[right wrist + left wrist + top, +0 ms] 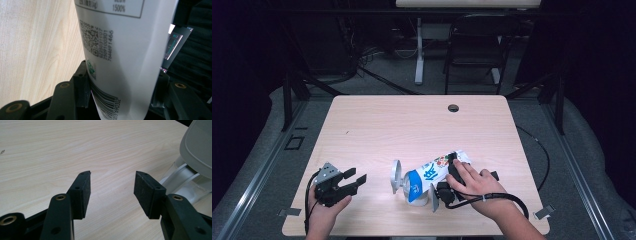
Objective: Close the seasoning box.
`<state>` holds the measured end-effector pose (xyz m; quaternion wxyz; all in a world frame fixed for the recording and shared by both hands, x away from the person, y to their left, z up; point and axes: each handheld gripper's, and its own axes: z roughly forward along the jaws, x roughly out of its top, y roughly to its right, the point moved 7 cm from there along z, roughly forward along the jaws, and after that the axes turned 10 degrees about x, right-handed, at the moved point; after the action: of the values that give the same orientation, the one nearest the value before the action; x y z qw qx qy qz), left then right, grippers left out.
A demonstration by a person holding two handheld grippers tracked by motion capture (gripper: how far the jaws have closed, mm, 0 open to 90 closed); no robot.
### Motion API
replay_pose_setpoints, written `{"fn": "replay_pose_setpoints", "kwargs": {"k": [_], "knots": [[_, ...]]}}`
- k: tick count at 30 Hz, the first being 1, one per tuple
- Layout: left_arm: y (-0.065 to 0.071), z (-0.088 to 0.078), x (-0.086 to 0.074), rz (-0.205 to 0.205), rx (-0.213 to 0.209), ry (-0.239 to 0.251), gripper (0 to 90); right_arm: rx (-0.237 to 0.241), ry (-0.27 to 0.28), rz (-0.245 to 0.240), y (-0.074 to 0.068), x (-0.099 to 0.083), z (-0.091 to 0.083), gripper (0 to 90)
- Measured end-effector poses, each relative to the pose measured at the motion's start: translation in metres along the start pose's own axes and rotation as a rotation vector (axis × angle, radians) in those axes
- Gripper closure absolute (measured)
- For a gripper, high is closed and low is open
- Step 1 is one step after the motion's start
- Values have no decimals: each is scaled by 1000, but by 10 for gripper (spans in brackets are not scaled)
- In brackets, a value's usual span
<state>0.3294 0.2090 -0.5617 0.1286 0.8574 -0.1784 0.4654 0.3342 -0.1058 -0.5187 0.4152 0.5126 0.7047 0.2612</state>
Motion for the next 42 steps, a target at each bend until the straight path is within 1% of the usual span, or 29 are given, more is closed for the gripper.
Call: {"fn": "replay_pose_setpoints", "kwargs": {"k": [6,12,19,27,28,29,42], "knots": [[0,0,0,-2,0,0,478,-5,-6,-6,0,0,-1,473],[0,0,0,5,0,-1,478,-7,-6,-8,0,0,-1,478],[0,0,-1,4,1,-2,478,-8,9,-6,0,0,0,482],[0,0,0,2,1,-1,478,-12,7,-11,0,0,-1,488],[0,0,0,3,1,-1,478,-17,-5,-20,0,0,-1,488],[0,0,0,2,1,0,478,-16,2,-17,0,0,-1,489],[0,0,0,3,1,-1,478,-21,2,-23,0,0,-1,496]]}}
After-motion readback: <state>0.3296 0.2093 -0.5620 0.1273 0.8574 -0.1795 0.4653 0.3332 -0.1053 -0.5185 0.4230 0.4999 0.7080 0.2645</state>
